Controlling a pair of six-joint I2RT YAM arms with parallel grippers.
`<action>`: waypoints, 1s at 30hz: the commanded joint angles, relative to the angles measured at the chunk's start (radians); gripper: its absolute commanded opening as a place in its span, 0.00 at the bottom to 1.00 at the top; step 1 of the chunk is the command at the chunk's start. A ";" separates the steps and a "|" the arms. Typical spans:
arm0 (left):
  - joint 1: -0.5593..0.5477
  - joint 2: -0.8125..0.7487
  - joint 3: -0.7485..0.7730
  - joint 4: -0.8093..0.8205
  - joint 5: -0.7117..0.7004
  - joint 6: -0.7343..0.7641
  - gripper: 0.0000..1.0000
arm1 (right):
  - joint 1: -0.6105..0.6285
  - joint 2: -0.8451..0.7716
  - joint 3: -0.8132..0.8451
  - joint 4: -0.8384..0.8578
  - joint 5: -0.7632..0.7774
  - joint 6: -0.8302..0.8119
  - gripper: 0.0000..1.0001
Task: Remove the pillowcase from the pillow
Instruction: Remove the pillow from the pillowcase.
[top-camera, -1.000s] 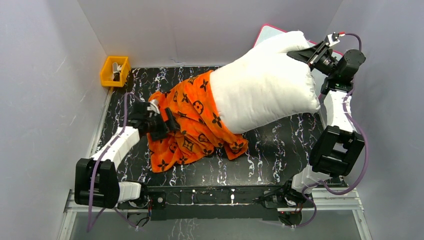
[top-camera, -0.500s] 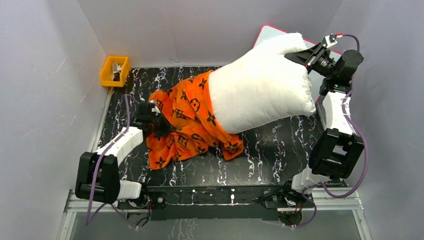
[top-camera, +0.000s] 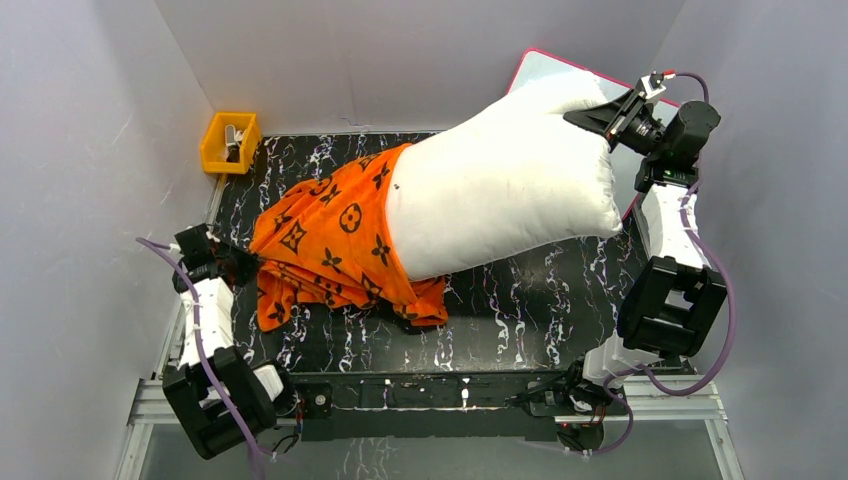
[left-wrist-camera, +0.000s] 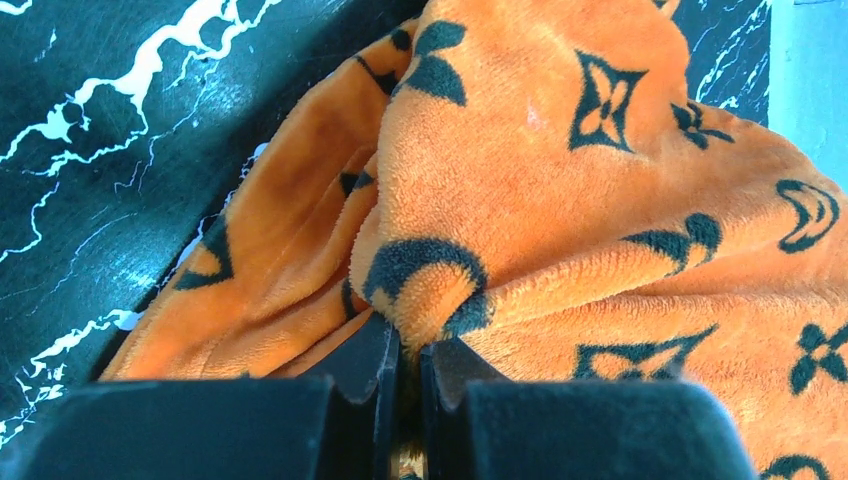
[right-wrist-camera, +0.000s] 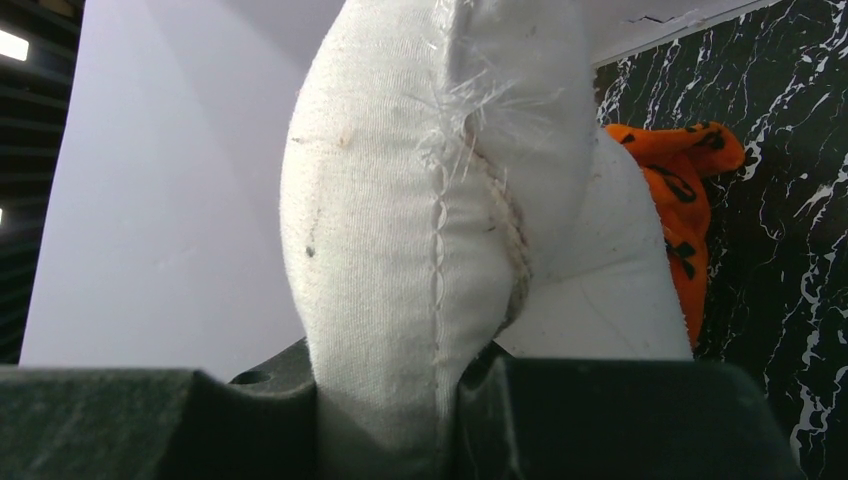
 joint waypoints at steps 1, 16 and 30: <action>0.017 -0.031 -0.022 0.008 -0.020 0.000 0.00 | -0.032 -0.048 0.033 0.123 0.074 0.045 0.00; -0.371 0.060 0.276 0.216 0.317 0.118 0.98 | 0.015 -0.082 -0.011 0.011 0.088 -0.071 0.00; -0.591 0.450 0.426 0.287 0.251 0.222 0.76 | 0.070 -0.096 0.021 -0.084 0.103 -0.136 0.00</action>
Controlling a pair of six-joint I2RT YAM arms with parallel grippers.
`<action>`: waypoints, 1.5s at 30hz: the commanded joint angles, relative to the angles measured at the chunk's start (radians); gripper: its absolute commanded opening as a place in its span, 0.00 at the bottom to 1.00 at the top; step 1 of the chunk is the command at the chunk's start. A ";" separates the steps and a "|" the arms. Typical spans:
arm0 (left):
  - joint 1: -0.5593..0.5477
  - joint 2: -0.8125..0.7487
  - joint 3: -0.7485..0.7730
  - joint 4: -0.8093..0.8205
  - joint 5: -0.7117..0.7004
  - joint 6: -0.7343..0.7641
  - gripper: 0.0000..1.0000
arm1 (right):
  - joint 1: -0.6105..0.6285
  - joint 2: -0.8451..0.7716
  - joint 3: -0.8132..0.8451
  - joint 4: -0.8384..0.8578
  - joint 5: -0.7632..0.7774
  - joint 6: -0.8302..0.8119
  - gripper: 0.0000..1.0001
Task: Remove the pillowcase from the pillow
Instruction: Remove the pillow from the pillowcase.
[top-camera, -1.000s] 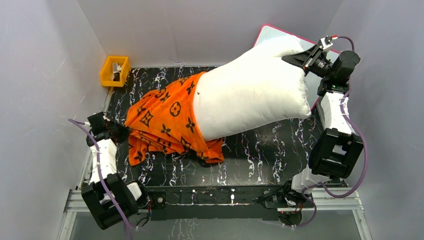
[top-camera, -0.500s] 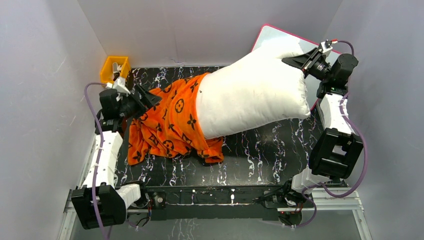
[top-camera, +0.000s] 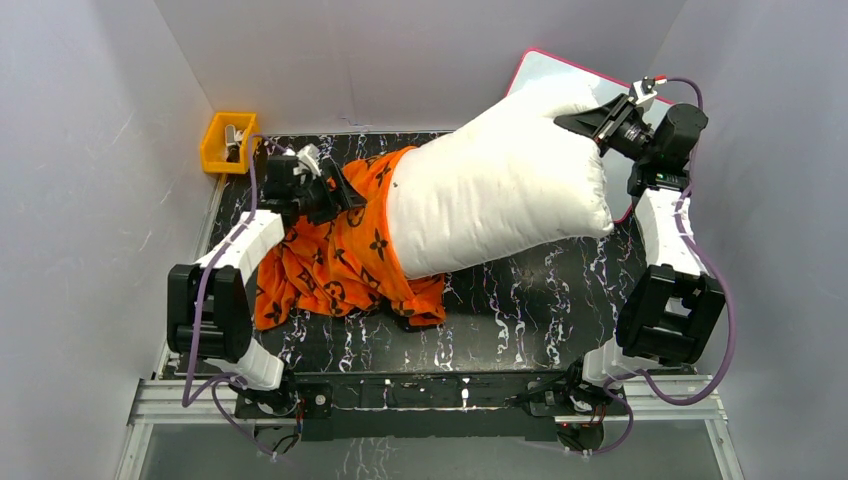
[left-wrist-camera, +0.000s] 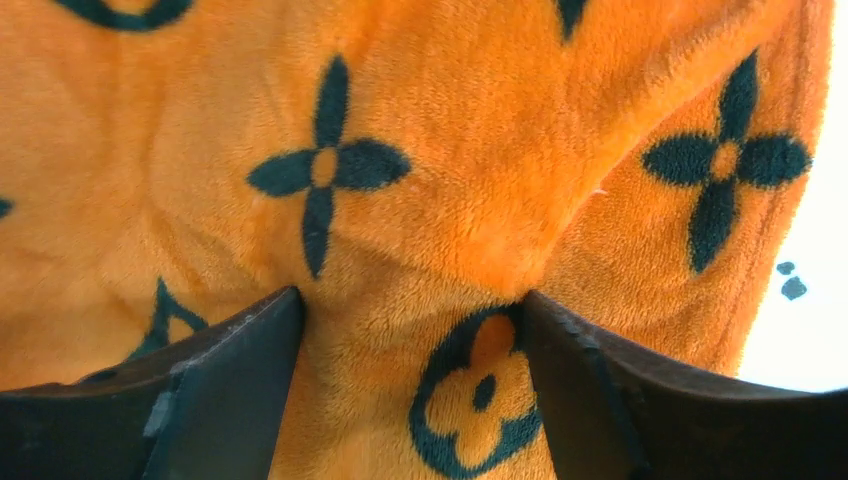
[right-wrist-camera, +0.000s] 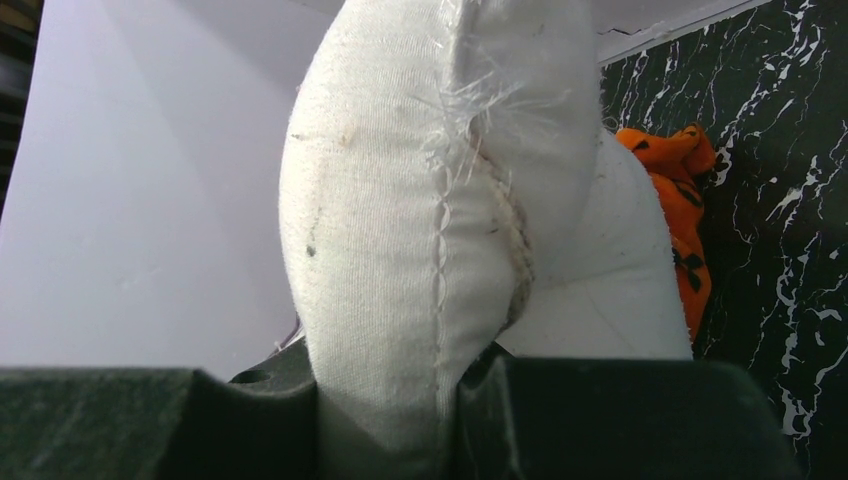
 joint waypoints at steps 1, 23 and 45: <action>-0.046 0.013 0.047 0.056 -0.001 0.045 0.67 | 0.022 -0.055 0.060 0.012 0.018 -0.027 0.00; 0.331 0.057 -0.019 -0.208 -0.256 0.105 0.12 | 0.027 -0.067 0.048 -0.018 0.017 -0.068 0.00; 0.198 -0.107 -0.157 -0.055 0.192 0.122 0.98 | 0.001 -0.073 0.097 0.142 0.016 0.081 0.00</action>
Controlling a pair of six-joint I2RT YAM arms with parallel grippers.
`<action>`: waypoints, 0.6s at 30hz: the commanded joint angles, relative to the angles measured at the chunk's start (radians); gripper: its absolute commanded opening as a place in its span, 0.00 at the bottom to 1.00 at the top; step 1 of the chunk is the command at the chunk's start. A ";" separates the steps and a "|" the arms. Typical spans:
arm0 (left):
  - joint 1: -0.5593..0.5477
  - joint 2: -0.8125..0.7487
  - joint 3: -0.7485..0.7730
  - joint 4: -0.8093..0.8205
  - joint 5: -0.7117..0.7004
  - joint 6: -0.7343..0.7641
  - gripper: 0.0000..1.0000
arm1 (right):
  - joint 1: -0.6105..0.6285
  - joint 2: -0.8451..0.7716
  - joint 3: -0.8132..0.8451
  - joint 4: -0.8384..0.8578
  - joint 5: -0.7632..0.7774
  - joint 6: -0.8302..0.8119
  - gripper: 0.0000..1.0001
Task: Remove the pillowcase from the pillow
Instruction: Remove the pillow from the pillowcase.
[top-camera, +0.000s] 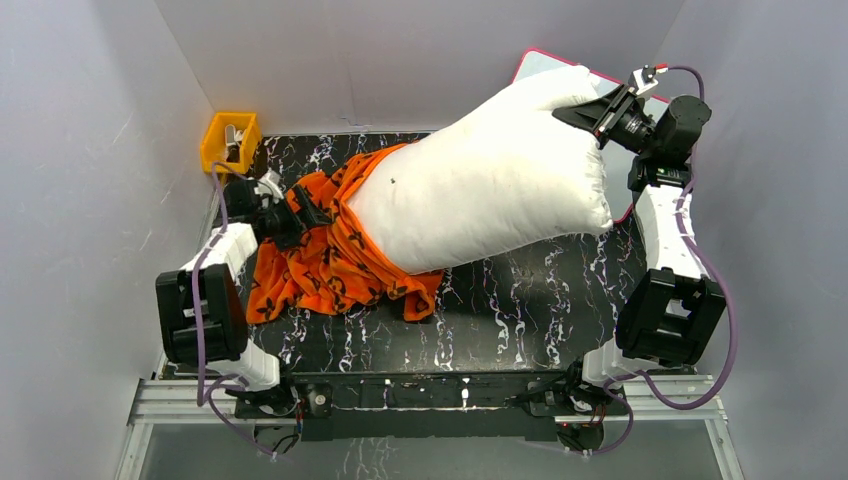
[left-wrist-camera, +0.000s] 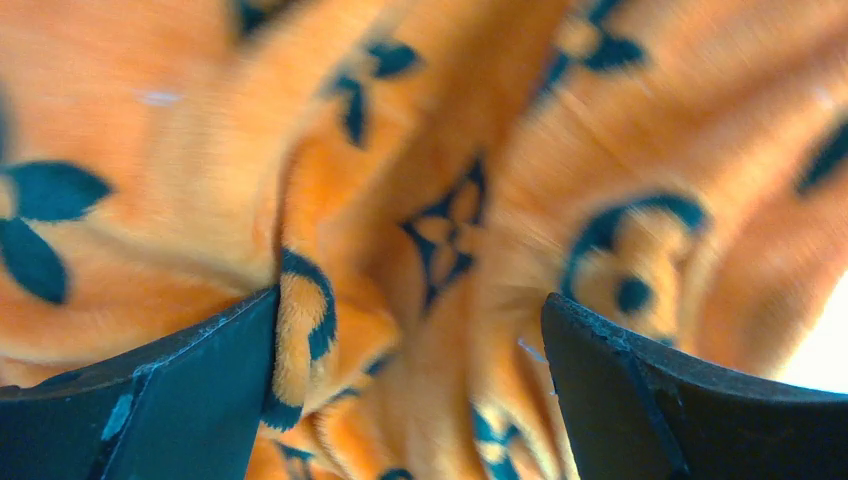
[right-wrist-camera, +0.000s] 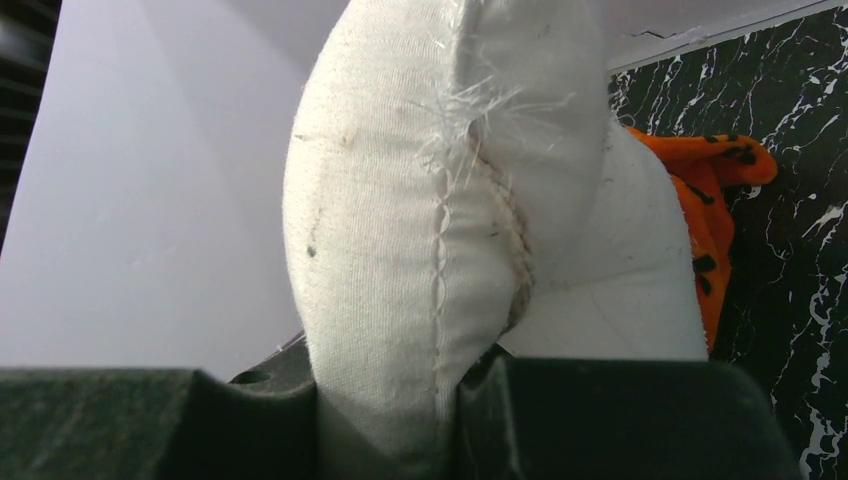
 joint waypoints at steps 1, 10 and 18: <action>-0.098 -0.186 -0.078 0.033 0.156 0.012 0.98 | -0.014 -0.064 0.042 0.133 0.024 0.052 0.00; -0.391 -0.628 -0.359 0.085 0.102 -0.045 0.98 | -0.013 -0.066 0.033 0.099 0.032 0.017 0.00; -0.464 -0.606 -0.383 0.036 -0.017 -0.082 0.98 | -0.012 -0.074 0.028 0.107 0.027 0.022 0.00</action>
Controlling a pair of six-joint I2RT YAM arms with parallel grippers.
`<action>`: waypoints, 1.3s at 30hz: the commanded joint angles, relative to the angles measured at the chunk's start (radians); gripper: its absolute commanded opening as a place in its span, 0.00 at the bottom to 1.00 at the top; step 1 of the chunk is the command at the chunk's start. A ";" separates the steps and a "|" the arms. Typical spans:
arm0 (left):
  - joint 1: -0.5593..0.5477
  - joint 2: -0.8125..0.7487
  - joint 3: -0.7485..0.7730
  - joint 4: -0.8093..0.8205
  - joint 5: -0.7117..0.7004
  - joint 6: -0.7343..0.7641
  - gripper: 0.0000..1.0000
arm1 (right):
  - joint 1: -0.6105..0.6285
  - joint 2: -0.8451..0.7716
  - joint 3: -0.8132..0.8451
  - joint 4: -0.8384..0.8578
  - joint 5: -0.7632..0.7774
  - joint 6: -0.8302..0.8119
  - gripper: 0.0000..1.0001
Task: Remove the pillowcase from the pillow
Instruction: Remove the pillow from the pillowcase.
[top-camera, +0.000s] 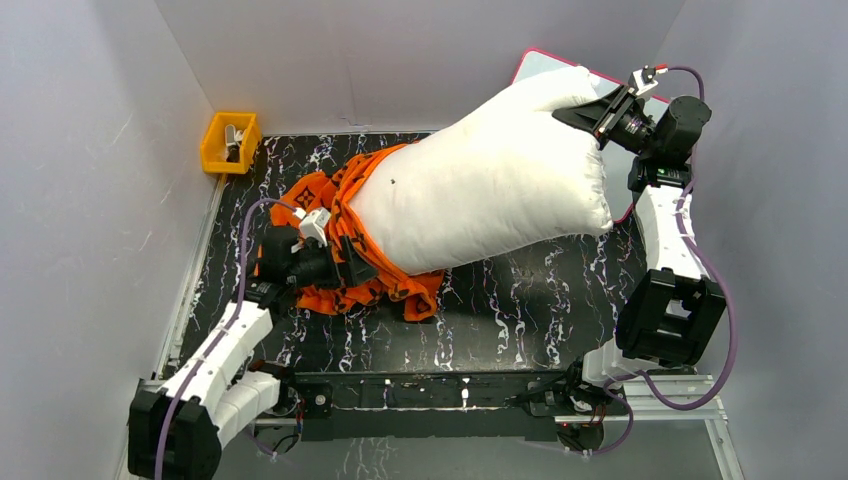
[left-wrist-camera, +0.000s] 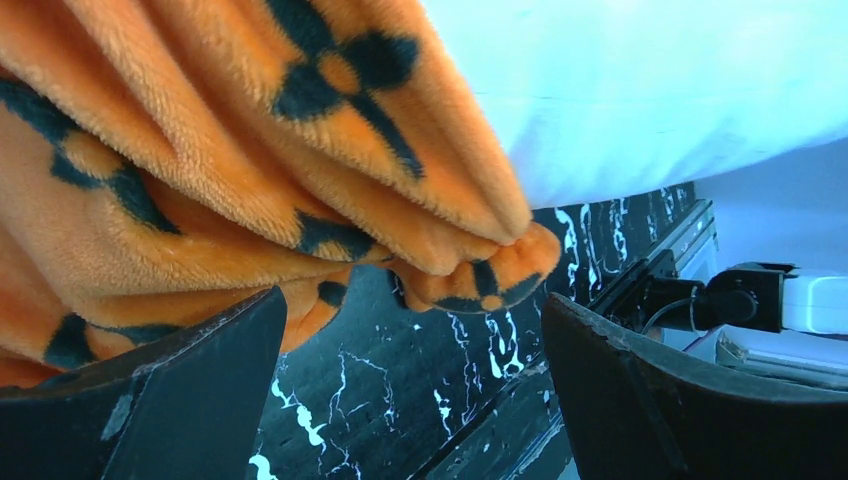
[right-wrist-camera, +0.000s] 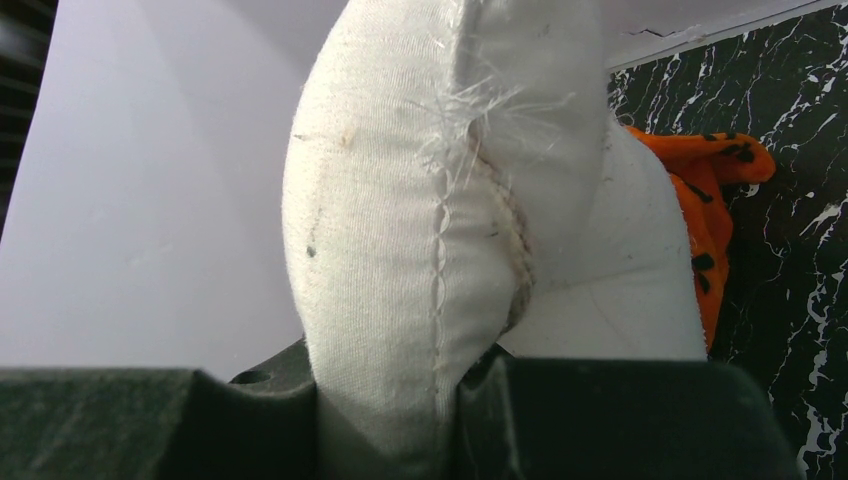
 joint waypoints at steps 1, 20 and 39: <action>-0.061 0.089 0.042 -0.010 -0.059 -0.030 0.98 | -0.011 -0.075 0.031 0.111 0.030 0.027 0.00; -0.433 0.460 0.087 0.122 -0.470 -0.315 0.12 | -0.012 -0.077 0.056 0.108 0.024 0.032 0.00; -0.428 0.145 -0.066 -0.239 -0.965 -0.648 0.04 | -0.136 0.106 0.346 0.689 -0.015 0.645 0.00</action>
